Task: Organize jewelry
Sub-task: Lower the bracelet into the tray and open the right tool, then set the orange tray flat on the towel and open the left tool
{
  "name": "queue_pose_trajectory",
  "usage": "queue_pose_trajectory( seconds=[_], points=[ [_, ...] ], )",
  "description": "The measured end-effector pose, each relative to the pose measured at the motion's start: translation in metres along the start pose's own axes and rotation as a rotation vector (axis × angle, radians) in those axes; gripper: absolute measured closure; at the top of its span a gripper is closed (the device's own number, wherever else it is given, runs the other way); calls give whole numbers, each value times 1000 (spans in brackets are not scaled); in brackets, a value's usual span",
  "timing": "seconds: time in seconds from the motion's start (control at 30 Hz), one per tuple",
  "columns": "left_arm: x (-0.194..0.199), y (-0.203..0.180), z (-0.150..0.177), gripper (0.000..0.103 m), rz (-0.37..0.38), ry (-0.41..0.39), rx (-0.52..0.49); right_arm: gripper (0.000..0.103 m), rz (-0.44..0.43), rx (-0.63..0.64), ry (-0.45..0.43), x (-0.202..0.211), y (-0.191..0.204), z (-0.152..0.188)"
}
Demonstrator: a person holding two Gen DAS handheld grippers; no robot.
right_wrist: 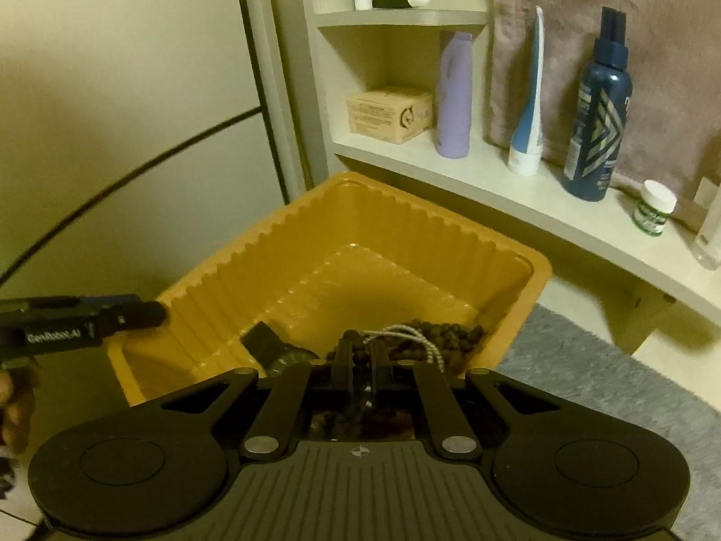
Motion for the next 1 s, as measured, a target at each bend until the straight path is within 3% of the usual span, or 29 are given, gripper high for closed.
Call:
queue_pose_trajectory(
  seconds=[0.1, 0.17, 0.4, 0.63, 0.7, 0.77, 0.83, 0.93, 1.0],
  points=[
    [3, -1, 0, 57, 2, -9, -6, 81, -4, -21, -6, 3, -3, -1],
    [6, -2, 0, 52, 6, -14, -11, 62, -3, -42, -18, 8, -7, -1],
    [13, -8, 0, 44, 9, -26, -49, 60, 23, -94, -57, 35, -19, 7],
    [24, -24, 4, 21, -8, -36, -124, 55, 98, -203, -53, 64, -34, 32],
    [28, -31, 6, 17, -16, -35, -156, 50, 119, -236, -49, 72, -37, 39],
    [30, -38, 9, 15, -18, -22, -192, 36, 139, -262, -44, 81, -39, 48],
    [32, -45, 13, 11, -29, -6, -220, 30, 141, -292, -40, 89, -40, 56],
    [34, -54, 19, 8, -26, 20, -252, 29, 135, -332, -22, 99, -38, 67],
    [36, -61, 24, 0, -5, 41, -264, 29, 143, -344, -7, 105, -34, 75]
  ],
)
Point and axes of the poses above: each gripper's, at about its wrist camera, not at the fingertips, and x roughly against the way its jaws point, y to its left, z to its underside, the point moved 2 cm from there along -x, roughly the way its jaws point, and after that the axes turned 13 degrees about z, right-handed, at the moved point
